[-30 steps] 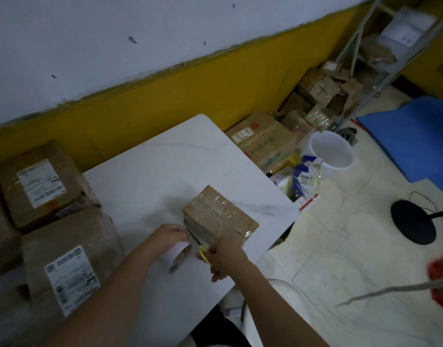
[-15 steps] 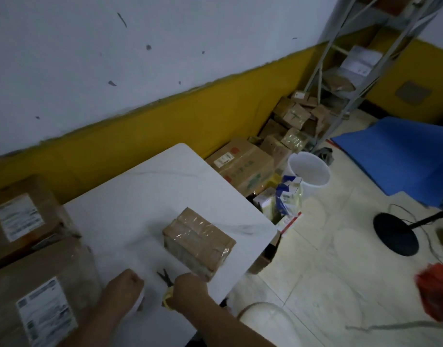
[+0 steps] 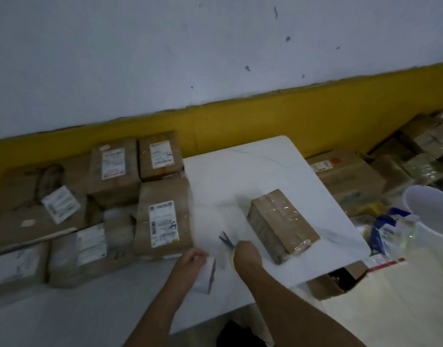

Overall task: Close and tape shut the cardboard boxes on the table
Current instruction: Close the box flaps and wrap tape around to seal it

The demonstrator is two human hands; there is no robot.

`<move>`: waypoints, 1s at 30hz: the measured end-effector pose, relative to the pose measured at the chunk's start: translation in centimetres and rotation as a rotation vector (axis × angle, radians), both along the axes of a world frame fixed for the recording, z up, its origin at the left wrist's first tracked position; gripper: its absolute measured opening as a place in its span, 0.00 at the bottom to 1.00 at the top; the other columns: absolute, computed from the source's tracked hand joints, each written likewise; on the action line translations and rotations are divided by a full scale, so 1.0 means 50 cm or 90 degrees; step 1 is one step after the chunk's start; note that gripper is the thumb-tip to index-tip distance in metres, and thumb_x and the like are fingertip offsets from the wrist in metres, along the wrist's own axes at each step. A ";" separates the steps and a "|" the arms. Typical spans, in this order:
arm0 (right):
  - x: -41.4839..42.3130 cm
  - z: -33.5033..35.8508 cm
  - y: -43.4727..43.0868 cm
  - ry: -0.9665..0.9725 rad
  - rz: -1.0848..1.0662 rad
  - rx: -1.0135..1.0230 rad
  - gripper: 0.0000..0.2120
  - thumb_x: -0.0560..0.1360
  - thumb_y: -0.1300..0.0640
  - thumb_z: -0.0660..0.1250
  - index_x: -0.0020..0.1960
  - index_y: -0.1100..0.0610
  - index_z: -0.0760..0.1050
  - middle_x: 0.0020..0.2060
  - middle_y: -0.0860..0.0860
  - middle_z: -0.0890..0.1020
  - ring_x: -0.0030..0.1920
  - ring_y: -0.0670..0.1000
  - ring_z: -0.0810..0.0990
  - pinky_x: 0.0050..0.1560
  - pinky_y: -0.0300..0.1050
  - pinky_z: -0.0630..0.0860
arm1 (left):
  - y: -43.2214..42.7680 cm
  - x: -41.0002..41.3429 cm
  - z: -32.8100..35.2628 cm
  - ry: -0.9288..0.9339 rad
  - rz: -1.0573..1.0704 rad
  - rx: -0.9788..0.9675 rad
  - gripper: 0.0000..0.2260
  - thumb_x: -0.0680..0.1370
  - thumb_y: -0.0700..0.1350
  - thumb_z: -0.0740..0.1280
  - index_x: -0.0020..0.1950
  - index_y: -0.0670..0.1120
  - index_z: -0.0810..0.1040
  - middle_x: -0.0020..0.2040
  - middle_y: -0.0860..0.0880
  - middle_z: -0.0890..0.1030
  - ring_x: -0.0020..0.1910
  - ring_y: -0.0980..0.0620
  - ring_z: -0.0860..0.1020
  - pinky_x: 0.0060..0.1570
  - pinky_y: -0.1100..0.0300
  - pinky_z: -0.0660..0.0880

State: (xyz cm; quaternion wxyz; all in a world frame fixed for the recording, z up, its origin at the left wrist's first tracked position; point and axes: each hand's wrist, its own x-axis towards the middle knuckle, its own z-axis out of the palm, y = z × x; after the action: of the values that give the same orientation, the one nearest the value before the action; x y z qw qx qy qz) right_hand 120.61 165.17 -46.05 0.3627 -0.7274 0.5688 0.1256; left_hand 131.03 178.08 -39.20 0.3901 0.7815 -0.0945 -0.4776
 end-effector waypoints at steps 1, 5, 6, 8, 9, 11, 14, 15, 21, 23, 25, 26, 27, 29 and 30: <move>0.002 0.019 0.007 -0.020 0.014 -0.025 0.15 0.81 0.62 0.54 0.64 0.62 0.74 0.61 0.62 0.78 0.50 0.57 0.75 0.46 0.48 0.67 | 0.024 -0.004 0.009 0.014 0.013 -0.012 0.07 0.81 0.36 0.61 0.52 0.41 0.80 0.48 0.41 0.81 0.39 0.52 0.81 0.34 0.63 0.74; 0.030 0.076 0.095 -0.153 0.079 0.029 0.20 0.82 0.50 0.61 0.64 0.65 0.76 0.61 0.61 0.80 0.58 0.53 0.79 0.64 0.44 0.68 | 0.135 -0.024 0.060 0.030 0.063 -0.069 0.09 0.81 0.30 0.57 0.56 0.38 0.74 0.39 0.43 0.75 0.31 0.50 0.76 0.20 0.70 0.70; 0.035 0.098 0.137 -0.172 0.115 0.050 0.22 0.80 0.44 0.62 0.56 0.62 0.81 0.55 0.57 0.84 0.54 0.51 0.82 0.64 0.44 0.70 | 0.165 -0.029 0.065 0.034 0.079 -0.078 0.09 0.81 0.30 0.57 0.55 0.38 0.74 0.40 0.41 0.76 0.30 0.51 0.77 0.20 0.69 0.70; 0.038 0.120 0.216 -0.224 0.181 0.077 0.19 0.76 0.38 0.66 0.46 0.54 0.83 0.47 0.50 0.85 0.45 0.46 0.81 0.54 0.42 0.77 | 0.226 -0.039 0.067 0.045 0.110 -0.077 0.06 0.81 0.30 0.58 0.52 0.37 0.73 0.40 0.40 0.77 0.24 0.55 0.79 0.22 0.67 0.72; 0.036 0.129 0.256 -0.231 0.225 0.078 0.16 0.75 0.40 0.68 0.45 0.53 0.83 0.44 0.49 0.84 0.42 0.43 0.79 0.50 0.41 0.76 | 0.254 -0.045 0.067 0.064 0.123 -0.070 0.04 0.81 0.32 0.60 0.50 0.38 0.73 0.39 0.40 0.78 0.24 0.53 0.79 0.25 0.64 0.74; 0.034 0.132 0.322 -0.236 0.285 0.029 0.11 0.75 0.48 0.71 0.45 0.56 0.85 0.41 0.50 0.85 0.39 0.43 0.79 0.47 0.41 0.77 | 0.302 -0.059 0.078 0.130 0.166 -0.061 0.02 0.81 0.33 0.62 0.53 0.38 0.72 0.42 0.38 0.78 0.34 0.44 0.77 0.33 0.55 0.73; 0.046 0.112 0.393 -0.213 0.307 -0.051 0.12 0.75 0.50 0.72 0.40 0.58 0.86 0.36 0.53 0.86 0.35 0.47 0.81 0.39 0.35 0.76 | 0.373 -0.073 0.068 0.153 0.211 -0.043 0.02 0.82 0.36 0.60 0.52 0.40 0.71 0.45 0.39 0.78 0.39 0.44 0.75 0.34 0.56 0.72; 0.054 0.105 0.416 -0.194 0.310 -0.059 0.13 0.75 0.50 0.72 0.39 0.58 0.86 0.34 0.53 0.85 0.32 0.47 0.81 0.38 0.34 0.77 | 0.391 -0.073 0.044 0.121 0.200 -0.041 0.03 0.82 0.38 0.60 0.54 0.41 0.73 0.48 0.40 0.80 0.41 0.45 0.78 0.37 0.57 0.76; 0.094 0.031 0.497 -0.166 0.388 -0.087 0.09 0.74 0.53 0.71 0.42 0.57 0.86 0.37 0.52 0.85 0.35 0.48 0.82 0.42 0.40 0.80 | 0.461 -0.067 -0.050 0.075 0.260 -0.026 0.15 0.82 0.42 0.62 0.69 0.43 0.68 0.58 0.42 0.77 0.46 0.47 0.79 0.43 0.56 0.81; 0.101 0.004 0.501 -0.178 0.395 -0.050 0.08 0.75 0.54 0.72 0.41 0.58 0.86 0.36 0.52 0.85 0.34 0.48 0.83 0.40 0.40 0.80 | 0.469 -0.057 -0.088 0.024 0.229 -0.006 0.22 0.83 0.44 0.61 0.76 0.48 0.60 0.65 0.42 0.74 0.51 0.47 0.77 0.46 0.59 0.77; 0.121 -0.028 0.492 -0.197 0.408 -0.031 0.07 0.74 0.56 0.73 0.42 0.58 0.86 0.37 0.51 0.85 0.35 0.48 0.83 0.40 0.38 0.79 | 0.474 -0.045 -0.136 -0.028 0.226 0.040 0.27 0.82 0.48 0.61 0.79 0.49 0.54 0.68 0.41 0.74 0.59 0.43 0.76 0.51 0.56 0.73; 0.135 -0.045 0.487 -0.209 0.412 -0.034 0.06 0.74 0.56 0.74 0.42 0.58 0.86 0.38 0.51 0.86 0.37 0.48 0.83 0.42 0.39 0.80 | 0.476 -0.043 -0.163 -0.040 0.225 0.056 0.28 0.82 0.49 0.61 0.80 0.51 0.53 0.67 0.40 0.75 0.58 0.43 0.78 0.51 0.56 0.74; 0.148 -0.062 0.482 -0.222 0.413 -0.036 0.05 0.73 0.56 0.74 0.42 0.57 0.86 0.39 0.51 0.86 0.39 0.47 0.83 0.46 0.41 0.80 | 0.477 -0.046 -0.190 -0.050 0.239 0.052 0.28 0.82 0.49 0.61 0.80 0.53 0.53 0.64 0.40 0.77 0.54 0.43 0.80 0.50 0.55 0.76; 0.175 -0.105 0.470 -0.237 0.426 -0.031 0.04 0.72 0.56 0.75 0.42 0.57 0.87 0.40 0.50 0.86 0.41 0.47 0.83 0.49 0.42 0.79 | 0.481 -0.057 -0.236 -0.074 0.268 0.070 0.28 0.82 0.51 0.60 0.79 0.55 0.52 0.61 0.41 0.79 0.52 0.43 0.82 0.49 0.54 0.78; 0.185 -0.127 0.464 -0.230 0.438 -0.031 0.05 0.72 0.55 0.75 0.41 0.57 0.86 0.40 0.50 0.86 0.41 0.47 0.83 0.49 0.43 0.79 | 0.480 -0.061 -0.259 -0.110 0.257 0.107 0.29 0.83 0.52 0.60 0.80 0.54 0.49 0.61 0.40 0.79 0.53 0.43 0.81 0.48 0.55 0.76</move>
State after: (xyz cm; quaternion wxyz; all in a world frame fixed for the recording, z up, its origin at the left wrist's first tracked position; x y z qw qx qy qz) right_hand 129.85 188.37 -52.38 0.3766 -0.8943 0.2215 0.0961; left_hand 127.96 202.07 -52.14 0.4017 0.8522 0.0709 -0.3276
